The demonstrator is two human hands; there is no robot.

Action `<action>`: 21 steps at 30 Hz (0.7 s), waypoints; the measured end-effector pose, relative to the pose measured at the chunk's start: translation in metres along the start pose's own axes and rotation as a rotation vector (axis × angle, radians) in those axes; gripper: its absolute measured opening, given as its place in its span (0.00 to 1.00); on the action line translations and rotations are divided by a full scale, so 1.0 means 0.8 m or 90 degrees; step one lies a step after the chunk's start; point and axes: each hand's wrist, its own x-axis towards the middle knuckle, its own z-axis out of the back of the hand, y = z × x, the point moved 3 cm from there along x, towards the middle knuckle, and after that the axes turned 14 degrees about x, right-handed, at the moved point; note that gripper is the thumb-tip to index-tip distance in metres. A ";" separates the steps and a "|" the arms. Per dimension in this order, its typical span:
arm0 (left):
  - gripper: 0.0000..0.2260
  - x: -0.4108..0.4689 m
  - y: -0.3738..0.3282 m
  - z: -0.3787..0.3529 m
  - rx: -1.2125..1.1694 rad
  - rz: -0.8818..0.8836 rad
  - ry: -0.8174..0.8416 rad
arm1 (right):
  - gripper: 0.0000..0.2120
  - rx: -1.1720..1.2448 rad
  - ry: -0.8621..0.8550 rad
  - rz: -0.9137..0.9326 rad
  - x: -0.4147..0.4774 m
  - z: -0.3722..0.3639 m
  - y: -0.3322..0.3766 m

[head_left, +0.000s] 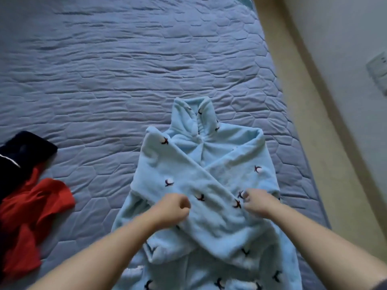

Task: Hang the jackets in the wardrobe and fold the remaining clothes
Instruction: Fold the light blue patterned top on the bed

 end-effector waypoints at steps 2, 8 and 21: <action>0.11 0.040 0.037 0.042 0.033 0.082 -0.193 | 0.15 0.064 -0.130 0.083 0.032 0.007 0.024; 0.23 0.145 0.098 0.156 0.312 -0.006 -0.381 | 0.16 0.109 -0.282 0.292 0.118 0.038 0.146; 0.06 0.119 0.165 0.141 0.554 -0.556 -0.290 | 0.24 -0.306 -0.196 0.444 0.200 0.019 0.328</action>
